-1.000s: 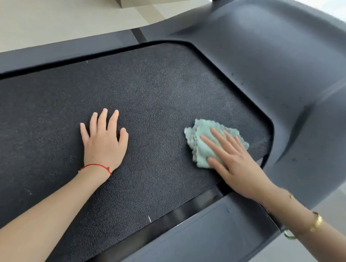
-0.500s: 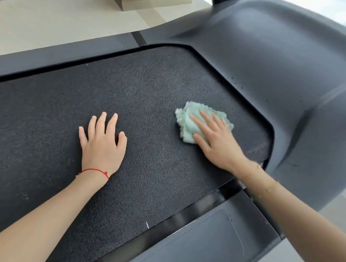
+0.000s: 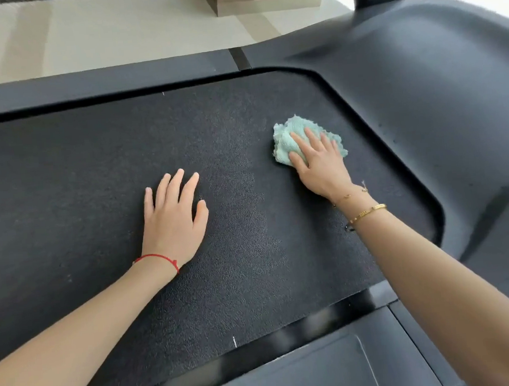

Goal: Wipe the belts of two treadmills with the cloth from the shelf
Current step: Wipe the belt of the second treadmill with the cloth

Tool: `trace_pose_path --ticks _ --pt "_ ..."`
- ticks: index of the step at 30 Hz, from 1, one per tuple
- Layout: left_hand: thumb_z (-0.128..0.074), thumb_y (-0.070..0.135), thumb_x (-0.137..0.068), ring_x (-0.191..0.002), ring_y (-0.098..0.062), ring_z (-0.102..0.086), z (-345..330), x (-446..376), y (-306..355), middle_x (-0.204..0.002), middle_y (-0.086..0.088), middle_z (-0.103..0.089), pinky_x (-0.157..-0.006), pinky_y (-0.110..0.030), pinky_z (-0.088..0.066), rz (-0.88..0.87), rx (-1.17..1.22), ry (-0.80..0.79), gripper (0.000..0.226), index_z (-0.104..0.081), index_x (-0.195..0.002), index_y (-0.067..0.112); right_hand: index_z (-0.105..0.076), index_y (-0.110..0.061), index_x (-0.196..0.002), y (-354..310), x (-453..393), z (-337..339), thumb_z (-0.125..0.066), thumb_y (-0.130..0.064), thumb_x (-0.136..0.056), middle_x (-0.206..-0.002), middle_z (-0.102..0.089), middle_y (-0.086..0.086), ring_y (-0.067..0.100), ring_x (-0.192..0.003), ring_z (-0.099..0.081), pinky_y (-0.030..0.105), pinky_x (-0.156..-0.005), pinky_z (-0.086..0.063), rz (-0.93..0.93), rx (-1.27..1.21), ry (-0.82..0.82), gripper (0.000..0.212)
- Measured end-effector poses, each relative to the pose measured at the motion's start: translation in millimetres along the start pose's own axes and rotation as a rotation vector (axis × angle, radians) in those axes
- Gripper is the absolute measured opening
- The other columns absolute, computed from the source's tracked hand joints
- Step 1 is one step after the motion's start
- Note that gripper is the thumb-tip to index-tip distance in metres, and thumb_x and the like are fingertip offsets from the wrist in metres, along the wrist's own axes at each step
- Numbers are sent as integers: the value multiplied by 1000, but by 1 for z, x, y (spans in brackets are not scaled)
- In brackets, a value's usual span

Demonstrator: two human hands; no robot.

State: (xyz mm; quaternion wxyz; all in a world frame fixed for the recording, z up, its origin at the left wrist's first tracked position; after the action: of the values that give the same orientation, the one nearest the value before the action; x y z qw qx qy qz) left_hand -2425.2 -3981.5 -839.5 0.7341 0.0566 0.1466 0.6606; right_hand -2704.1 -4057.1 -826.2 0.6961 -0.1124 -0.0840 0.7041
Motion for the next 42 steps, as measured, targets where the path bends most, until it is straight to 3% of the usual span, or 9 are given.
trace_pose_path --ticks 9,12,18,24,28,31,34,36,42 --pt "-17 46 -98 -152 -21 -13 29 84 -65 -163 -2 -20 -123 -48 -12 146 -81 -37 62 -23 -156 25 -18 -42 -153 -115 112 -27 -24 -51 -103 -163 -10 -12 12 -150 1 31 -122 7 689 -64 -224 51" --pt "-16 47 -98 -152 -20 -10 42 110 -90 -164 -2 -18 -124 -46 -11 233 -99 -50 63 -21 -157 26 -21 -41 -152 -121 77 -28 -25 -52 -102 -163 -13 -9 15 -150 -3 29 -121 7 669 -66 -225 52" --pt "-10 49 -97 -152 -20 -8 59 151 -115 -165 4 -13 -122 -50 -11 316 -158 -116 63 -14 -158 31 -24 -31 -154 -191 12 -57 -31 -41 -104 -163 -15 5 31 -150 -8 44 -122 -2 478 -14 -165 51" --pt "-9 49 -97 -152 -22 -12 79 185 -159 -165 3 -15 -121 -52 -16 344 -222 -146 62 -12 -158 34 -30 -32 -152 -240 144 -66 -28 -44 -103 -161 -22 0 29 -150 -14 42 -123 -2 850 -85 -240 51" --pt "-10 47 -99 -152 -20 -11 87 200 -183 -165 4 -16 -121 -53 -15 328 -203 -140 60 -13 -158 33 -23 -38 -153 -240 175 -63 -26 -49 -103 -163 -15 -7 19 -151 -6 36 -123 0 961 -81 -300 51" --pt "-12 48 -98 -152 -19 -11 87 203 -189 -164 4 -17 -122 -52 -13 310 -167 -125 61 -16 -157 32 -29 -34 -152 -242 131 -67 -23 -52 -100 -162 -19 -3 23 -150 -11 33 -122 -1 830 -68 -227 56" --pt "-12 48 -98 -152 -19 -11 88 200 -193 -164 4 -18 -122 -53 -12 281 -118 -98 62 -19 -157 31 -27 -31 -153 -260 86 -77 -28 -47 -102 -162 -18 3 29 -150 -10 41 -122 -4 547 -31 -134 53" --pt "-10 48 -96 -152 -19 -10 88 202 -199 -164 3 -17 -123 -52 -9 274 -109 -92 64 -19 -157 30 -25 -31 -153 -288 90 -84 -30 -43 -104 -163 -16 3 31 -150 -8 43 -121 -1 501 -19 -126 51" --pt "-7 49 -94 -152 -19 -7 100 218 -248 -165 6 -13 -120 -55 -8 291 -126 -78 66 -15 -157 33 -26 -35 -153 -375 209 -102 -30 -47 -102 -162 -19 0 27 -150 -10 45 -123 -4 943 -53 -264 52"
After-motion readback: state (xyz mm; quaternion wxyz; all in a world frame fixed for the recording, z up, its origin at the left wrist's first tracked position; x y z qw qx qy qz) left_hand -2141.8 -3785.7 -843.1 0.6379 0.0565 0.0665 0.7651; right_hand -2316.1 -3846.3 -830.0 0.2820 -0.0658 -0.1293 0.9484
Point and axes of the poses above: each hand's wrist, its own x-axis away from the middle knuckle, its own z-axis out of the back of the hand, y = z × x, the point moved 6 cm from there along -x, towards the middle knuckle
